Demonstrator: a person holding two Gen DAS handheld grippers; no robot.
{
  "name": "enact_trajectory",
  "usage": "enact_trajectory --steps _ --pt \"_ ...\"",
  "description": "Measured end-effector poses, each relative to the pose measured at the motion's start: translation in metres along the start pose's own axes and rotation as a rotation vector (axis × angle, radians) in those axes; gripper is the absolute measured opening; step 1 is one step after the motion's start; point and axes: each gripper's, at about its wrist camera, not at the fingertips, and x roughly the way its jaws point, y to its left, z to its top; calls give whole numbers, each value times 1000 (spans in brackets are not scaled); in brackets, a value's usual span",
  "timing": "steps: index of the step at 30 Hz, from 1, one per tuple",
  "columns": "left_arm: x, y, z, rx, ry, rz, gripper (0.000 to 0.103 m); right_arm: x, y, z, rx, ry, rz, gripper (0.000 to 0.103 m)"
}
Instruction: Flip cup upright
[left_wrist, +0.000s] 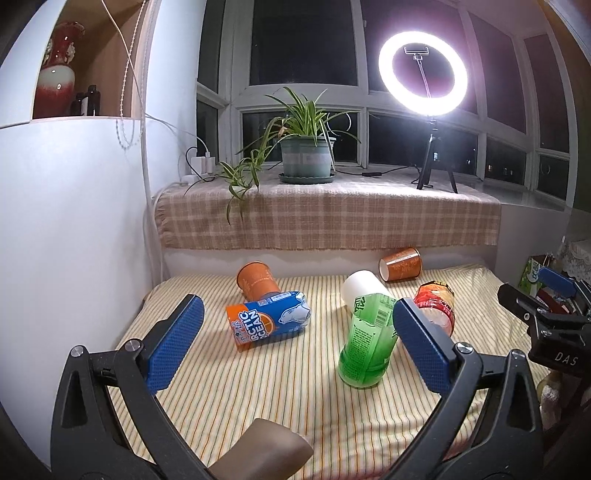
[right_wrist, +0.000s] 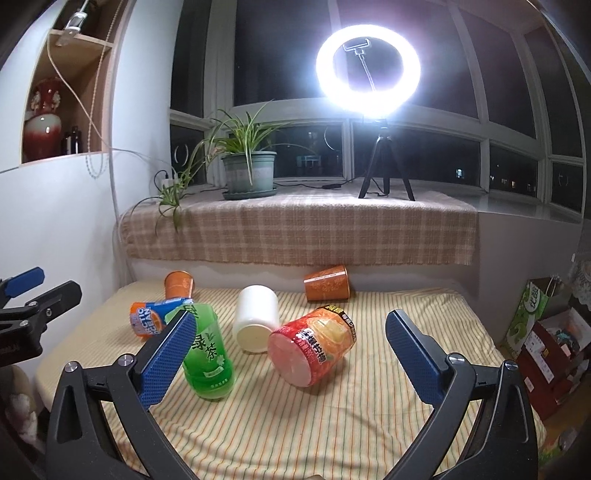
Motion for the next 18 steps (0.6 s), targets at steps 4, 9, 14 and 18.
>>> enact_trajectory --steps 4,9,14,18 --pt "0 0 0 1 -1 1 103 0 -2 0 9 0 -2 102" --pt "0 0 0 0 1 0 103 0 -3 -1 12 3 -5 102" --pt "1 -1 -1 1 2 -2 103 0 -4 -2 15 7 -6 102" --pt "1 -1 -1 1 0 0 103 1 -5 -2 16 11 -7 102"
